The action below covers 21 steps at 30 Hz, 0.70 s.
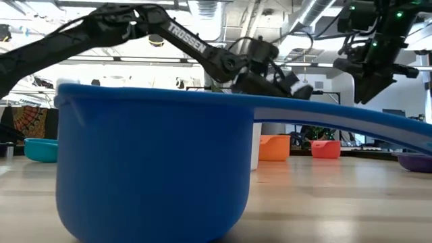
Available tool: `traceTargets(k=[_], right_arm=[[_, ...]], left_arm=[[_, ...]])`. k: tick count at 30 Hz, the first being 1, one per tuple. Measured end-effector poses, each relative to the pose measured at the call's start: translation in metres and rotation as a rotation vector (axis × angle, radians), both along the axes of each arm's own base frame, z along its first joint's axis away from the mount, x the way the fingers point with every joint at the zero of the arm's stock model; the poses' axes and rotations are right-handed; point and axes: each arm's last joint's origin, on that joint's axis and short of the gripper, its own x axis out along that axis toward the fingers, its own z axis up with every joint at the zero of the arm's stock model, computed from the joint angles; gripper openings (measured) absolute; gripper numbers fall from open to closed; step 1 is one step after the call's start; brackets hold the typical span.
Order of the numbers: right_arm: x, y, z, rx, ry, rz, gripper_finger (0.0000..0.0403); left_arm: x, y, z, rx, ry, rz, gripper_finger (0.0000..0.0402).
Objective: Nest measuring cups in basket
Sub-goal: Stack the red measuring cup on top of the the orange measuring cup
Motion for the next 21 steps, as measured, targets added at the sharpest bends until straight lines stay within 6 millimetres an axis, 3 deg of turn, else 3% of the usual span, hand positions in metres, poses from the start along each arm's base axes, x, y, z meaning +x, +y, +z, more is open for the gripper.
traceTargets(k=[6,15,19,21], right_arm=[[-0.004,0.002,-0.011,0.002,-0.052,-0.008,0.0108],[-0.001,0.0,-0.022,-0.005,-0.109,-0.065,0.0108],[0.011,-0.008,-0.022,-0.048,-0.159,-0.084,0.0108],[0.016,-0.016,-0.024,-0.063,-0.163,-0.091,0.0108]], left_arm=[[0.003,0.004,-0.016,-0.016,0.017,0.01,0.0181],[0.002,0.006,-0.016,-0.024,0.023,0.042,0.019],[-0.005,0.003,-0.009,-0.054,0.129,0.021,0.0188],[-0.012,0.0,0.006,-0.064,0.174,0.019,0.0182]])
